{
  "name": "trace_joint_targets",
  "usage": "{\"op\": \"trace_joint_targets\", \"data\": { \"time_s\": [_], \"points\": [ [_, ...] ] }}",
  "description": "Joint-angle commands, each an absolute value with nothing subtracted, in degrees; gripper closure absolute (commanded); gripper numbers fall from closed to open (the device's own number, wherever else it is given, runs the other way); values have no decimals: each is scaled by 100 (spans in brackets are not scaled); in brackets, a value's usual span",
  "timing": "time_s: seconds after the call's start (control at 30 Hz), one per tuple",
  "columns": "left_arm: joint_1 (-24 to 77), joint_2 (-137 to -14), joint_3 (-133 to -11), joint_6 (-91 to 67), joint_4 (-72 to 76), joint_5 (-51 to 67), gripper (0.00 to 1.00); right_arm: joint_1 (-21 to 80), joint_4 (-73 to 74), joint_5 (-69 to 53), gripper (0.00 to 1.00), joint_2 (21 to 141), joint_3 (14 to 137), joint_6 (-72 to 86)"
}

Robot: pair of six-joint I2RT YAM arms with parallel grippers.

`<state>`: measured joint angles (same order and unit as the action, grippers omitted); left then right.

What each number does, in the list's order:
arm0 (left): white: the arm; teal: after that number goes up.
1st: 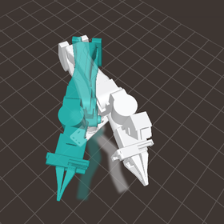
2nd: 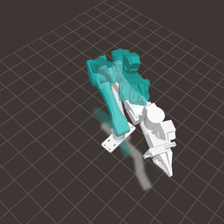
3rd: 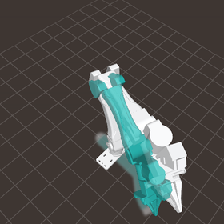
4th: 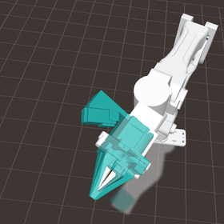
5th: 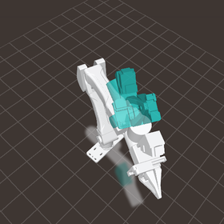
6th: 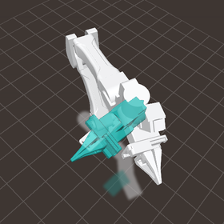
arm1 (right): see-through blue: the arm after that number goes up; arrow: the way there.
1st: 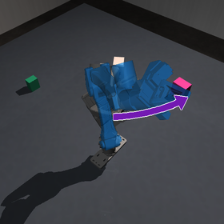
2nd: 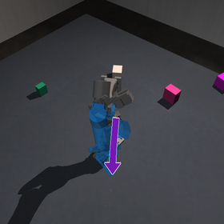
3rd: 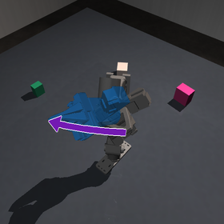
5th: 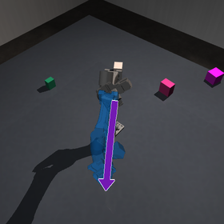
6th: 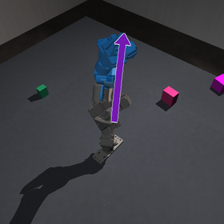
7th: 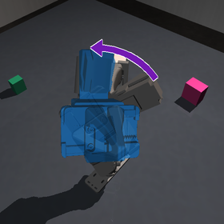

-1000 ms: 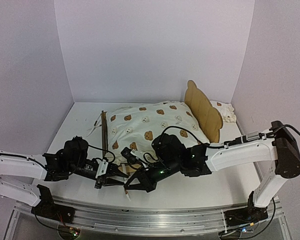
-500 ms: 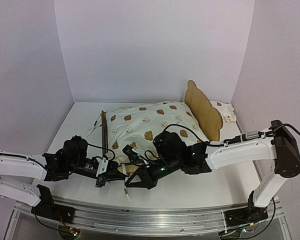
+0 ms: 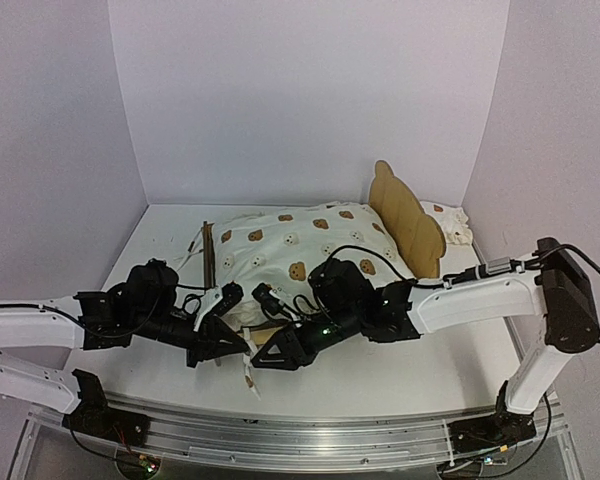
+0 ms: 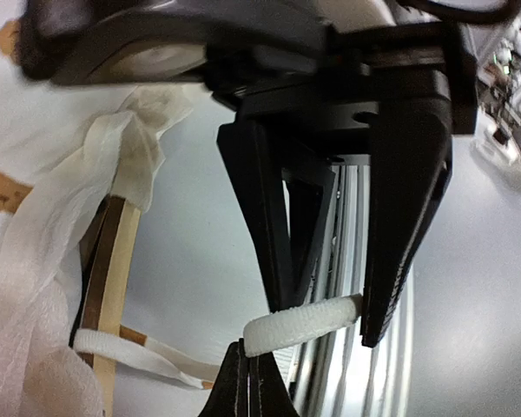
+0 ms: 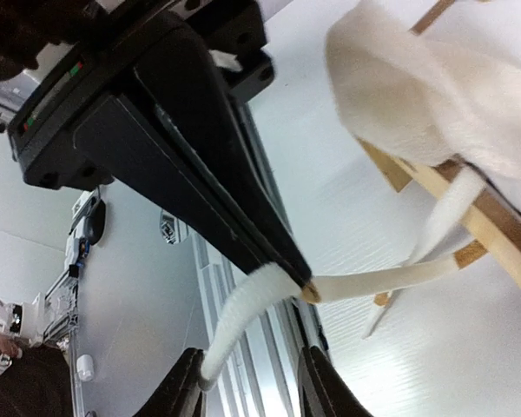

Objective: Set up the pet bed

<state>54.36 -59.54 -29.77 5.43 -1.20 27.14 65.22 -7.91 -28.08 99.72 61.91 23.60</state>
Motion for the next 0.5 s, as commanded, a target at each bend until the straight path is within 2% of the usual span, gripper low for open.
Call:
{"op": "trace_joint_targets", "data": {
  "time_s": [0.0,0.1,0.17,0.3,0.47],
  "points": [
    [5184,-5803,-3279,-2252,-982,2577,100,6395,-320,-1747,61,9479,6341,2048],
    [5121,-5712,-2986,-2857,-1007,2238,100,6477,-150,-492,61,9575,6465,2141],
    [5049,-5591,-2627,-3133,-786,2212,100,6641,-592,248,62,9740,6305,2337],
    [4814,-5225,-2032,-3478,-550,2132,100,7098,-1755,999,62,10326,6223,2398],
    [4621,-4872,-1653,-3567,-188,1987,100,7362,-2344,1585,61,10919,6392,2687]
  ]
}}
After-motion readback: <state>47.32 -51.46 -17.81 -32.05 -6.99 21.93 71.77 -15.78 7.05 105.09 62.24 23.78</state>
